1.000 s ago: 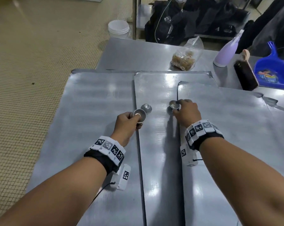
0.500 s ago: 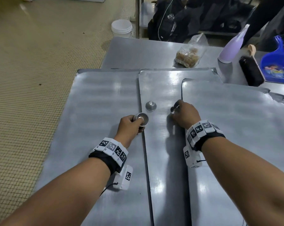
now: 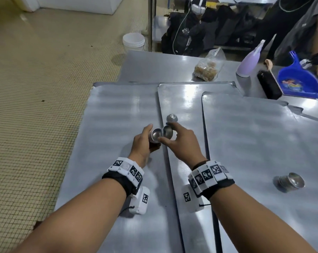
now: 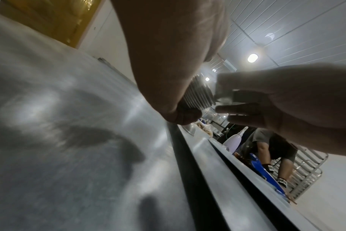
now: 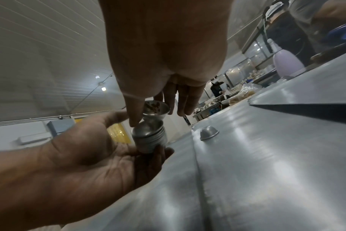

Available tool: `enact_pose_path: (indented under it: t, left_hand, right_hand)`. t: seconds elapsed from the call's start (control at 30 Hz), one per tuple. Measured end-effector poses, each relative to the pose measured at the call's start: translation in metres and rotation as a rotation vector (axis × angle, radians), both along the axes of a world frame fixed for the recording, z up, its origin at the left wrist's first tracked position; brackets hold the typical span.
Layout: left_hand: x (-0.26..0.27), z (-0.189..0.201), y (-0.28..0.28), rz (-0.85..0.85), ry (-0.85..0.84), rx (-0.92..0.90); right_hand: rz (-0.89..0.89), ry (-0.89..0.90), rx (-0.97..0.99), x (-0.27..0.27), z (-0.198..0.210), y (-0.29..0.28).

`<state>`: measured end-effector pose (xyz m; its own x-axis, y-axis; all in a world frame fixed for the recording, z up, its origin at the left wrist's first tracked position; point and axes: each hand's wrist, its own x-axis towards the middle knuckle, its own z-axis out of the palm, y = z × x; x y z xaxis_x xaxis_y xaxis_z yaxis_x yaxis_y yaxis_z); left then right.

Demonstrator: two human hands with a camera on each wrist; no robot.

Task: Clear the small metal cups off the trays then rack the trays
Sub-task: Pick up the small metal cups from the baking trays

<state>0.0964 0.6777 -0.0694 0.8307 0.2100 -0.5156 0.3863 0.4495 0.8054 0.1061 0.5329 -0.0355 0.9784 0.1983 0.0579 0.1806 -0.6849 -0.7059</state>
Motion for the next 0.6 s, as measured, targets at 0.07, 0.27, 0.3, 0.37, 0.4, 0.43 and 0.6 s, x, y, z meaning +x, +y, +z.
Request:
enact_pose_path:
  t: [0.07, 0.27, 0.3, 0.37, 0.4, 0.43, 0.6]
  left_hand:
    - [-0.002, 0.002, 0.001, -0.033, -0.049, -0.005]
    - [0.0, 0.001, 0.015, 0.007, -0.089, -0.011]
    - [0.001, 0.0, 0.017, 0.008, -0.086, 0.005]
    - [0.005, -0.004, 0.022, 0.032, -0.065, 0.025]
    - [0.008, -0.006, 0.025, 0.054, -0.046, 0.03]
    - [0.01, -0.008, 0.028, 0.075, -0.026, 0.043]
    - [0.018, -0.022, 0.04, 0.122, 0.032, 0.157]
  right_hand:
    - [0.022, 0.006, -0.018, 0.003, 0.0, 0.011]
    - [0.14, 0.053, -0.056, 0.011, -0.011, 0.028]
    - [0.162, 0.077, -0.039, 0.013, -0.013, 0.028]
    - [0.179, 0.123, 0.001, 0.02, -0.015, 0.024]
    - [0.16, 0.133, -0.001, 0.026, -0.015, 0.02]
    - [0.12, 0.133, -0.021, 0.034, -0.016, 0.015]
    - [-0.039, 0.102, -0.23, 0.088, -0.029, -0.006]
